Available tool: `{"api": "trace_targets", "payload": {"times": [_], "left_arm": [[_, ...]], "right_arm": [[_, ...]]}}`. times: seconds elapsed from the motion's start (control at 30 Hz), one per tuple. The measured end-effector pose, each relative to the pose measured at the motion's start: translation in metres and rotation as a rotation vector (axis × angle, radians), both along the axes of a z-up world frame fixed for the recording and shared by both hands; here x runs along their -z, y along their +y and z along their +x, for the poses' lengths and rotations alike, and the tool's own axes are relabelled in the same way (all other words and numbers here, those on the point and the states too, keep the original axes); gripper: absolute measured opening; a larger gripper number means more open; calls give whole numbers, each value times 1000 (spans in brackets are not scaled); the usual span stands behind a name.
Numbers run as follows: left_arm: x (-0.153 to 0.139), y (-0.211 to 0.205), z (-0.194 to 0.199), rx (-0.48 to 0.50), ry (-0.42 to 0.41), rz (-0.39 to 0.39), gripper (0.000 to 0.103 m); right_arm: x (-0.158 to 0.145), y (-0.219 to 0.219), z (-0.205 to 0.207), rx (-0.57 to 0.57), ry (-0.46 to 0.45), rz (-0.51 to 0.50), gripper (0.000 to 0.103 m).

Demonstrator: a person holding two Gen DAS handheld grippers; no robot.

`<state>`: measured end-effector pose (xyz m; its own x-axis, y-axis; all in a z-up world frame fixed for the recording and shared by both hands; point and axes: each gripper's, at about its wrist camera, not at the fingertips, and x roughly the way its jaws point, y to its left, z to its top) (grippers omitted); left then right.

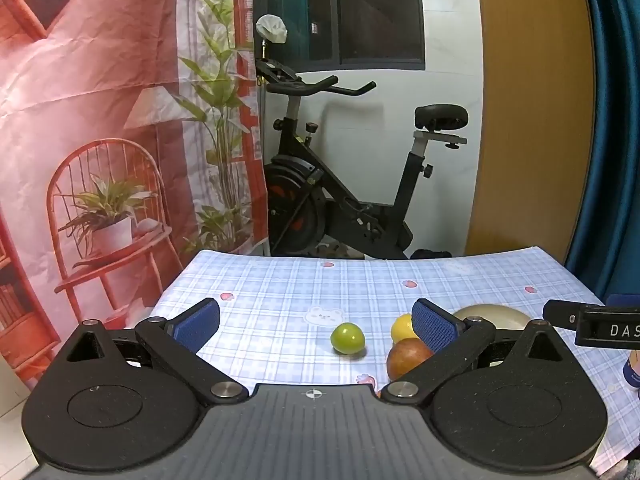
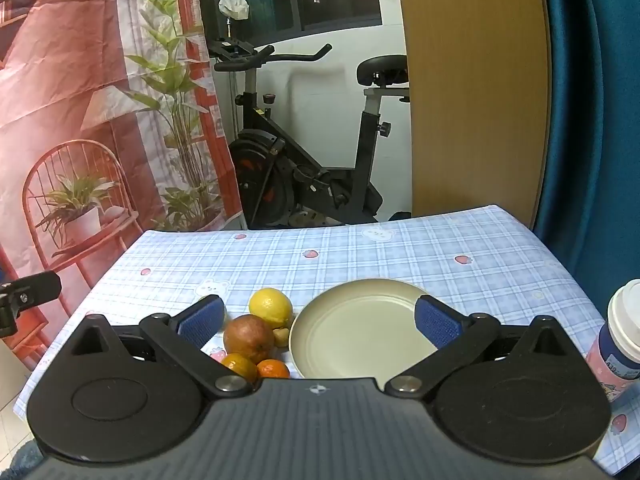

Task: Organize fruits

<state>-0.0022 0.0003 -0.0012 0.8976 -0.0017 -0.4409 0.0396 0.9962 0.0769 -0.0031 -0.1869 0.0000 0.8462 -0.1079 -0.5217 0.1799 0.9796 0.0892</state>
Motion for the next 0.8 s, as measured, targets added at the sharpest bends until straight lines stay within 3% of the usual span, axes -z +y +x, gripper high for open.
{"api": "trace_targets", "payload": {"times": [0.8], "left_arm": [[0,-1,0,-2,0,-5,103]], "right_arm": [[0,3,0,4,-4,4,103]]}}
